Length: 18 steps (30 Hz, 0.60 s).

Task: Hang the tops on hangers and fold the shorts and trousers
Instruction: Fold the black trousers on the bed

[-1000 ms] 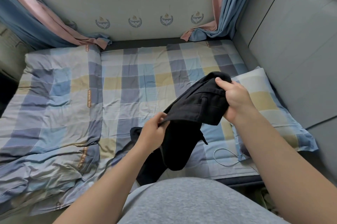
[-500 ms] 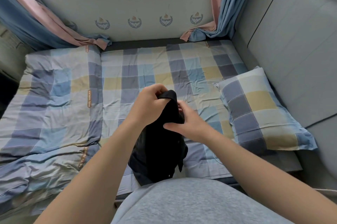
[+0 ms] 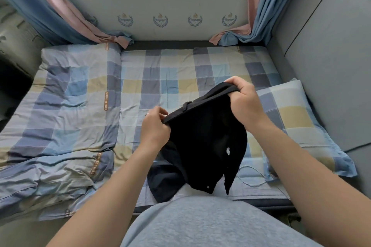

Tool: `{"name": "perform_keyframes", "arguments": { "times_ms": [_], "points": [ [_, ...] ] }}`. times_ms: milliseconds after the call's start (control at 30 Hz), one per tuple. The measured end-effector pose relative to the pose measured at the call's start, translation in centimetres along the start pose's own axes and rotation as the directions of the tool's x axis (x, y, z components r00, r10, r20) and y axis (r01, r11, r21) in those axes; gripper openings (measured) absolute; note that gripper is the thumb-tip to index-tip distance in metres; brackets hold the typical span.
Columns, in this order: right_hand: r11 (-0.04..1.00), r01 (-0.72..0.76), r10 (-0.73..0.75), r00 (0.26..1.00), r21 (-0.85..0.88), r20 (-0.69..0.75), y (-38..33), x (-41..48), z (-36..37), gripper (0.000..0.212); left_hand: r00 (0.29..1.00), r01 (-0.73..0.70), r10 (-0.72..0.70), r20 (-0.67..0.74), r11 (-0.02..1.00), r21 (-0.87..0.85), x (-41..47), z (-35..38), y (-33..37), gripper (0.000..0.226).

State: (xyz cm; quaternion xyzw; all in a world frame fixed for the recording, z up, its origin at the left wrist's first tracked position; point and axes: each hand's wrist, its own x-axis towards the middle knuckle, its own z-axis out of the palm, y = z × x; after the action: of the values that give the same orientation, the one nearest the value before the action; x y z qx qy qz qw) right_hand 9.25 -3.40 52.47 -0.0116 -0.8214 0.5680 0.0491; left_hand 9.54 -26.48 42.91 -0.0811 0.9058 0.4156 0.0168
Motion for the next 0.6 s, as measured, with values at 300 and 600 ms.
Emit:
{"name": "perform_keyframes", "arguments": {
  "times_ms": [300,600],
  "points": [
    [0.984,-0.138,0.121,0.983,-0.115,-0.141,5.6,-1.4,-3.3,0.024,0.925,0.294,-0.349,-0.15,0.907,-0.302,1.3,0.5,-4.5,0.023],
    [0.71,-0.346,0.614,0.731,-0.614,0.297,11.0,-3.0,-0.6,0.093,0.98,-0.181,0.196,0.026,0.94,-0.289,2.1,-1.6,2.8,0.018]
  ]
}}
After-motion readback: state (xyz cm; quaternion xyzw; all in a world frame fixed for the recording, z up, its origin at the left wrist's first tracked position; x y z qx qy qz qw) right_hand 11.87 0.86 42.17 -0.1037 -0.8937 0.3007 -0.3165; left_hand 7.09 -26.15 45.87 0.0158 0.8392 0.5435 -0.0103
